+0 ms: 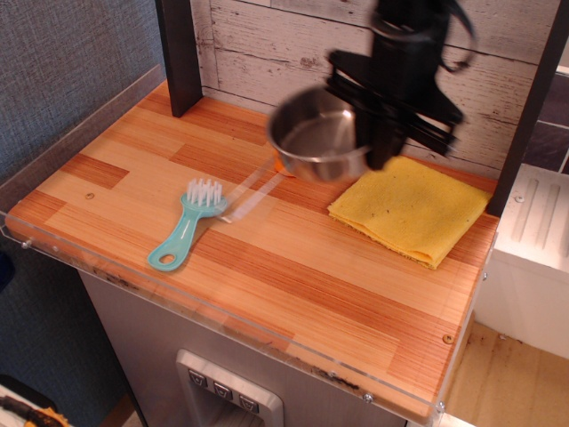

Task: Pick up the silver pan and put it on above the yellow cloth on table

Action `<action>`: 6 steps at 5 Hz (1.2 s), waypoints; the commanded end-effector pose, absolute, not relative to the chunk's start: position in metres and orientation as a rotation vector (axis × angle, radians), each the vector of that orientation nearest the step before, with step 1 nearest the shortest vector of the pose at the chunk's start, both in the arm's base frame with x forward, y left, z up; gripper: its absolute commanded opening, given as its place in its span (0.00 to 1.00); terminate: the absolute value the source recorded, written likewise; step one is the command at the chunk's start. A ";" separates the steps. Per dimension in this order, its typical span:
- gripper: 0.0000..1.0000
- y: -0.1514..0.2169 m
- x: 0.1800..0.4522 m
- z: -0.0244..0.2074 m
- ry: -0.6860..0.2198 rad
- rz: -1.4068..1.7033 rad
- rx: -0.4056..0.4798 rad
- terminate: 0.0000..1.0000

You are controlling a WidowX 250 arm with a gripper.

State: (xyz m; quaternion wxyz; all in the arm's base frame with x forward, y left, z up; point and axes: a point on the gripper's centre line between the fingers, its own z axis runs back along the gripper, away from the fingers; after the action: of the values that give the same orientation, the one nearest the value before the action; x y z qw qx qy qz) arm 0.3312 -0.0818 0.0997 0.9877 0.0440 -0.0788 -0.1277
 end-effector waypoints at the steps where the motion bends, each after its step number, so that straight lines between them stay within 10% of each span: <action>1: 0.00 -0.105 0.353 0.090 -0.187 -0.093 0.056 0.00; 3: 0.00 -0.081 0.365 0.055 -0.105 -0.059 0.047 0.00; 6: 0.00 -0.109 0.367 0.067 -0.146 -0.149 0.060 0.00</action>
State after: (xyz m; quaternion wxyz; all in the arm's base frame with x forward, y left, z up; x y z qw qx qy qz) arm 0.3640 -0.1100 0.0409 0.9957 0.0372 -0.0371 -0.0758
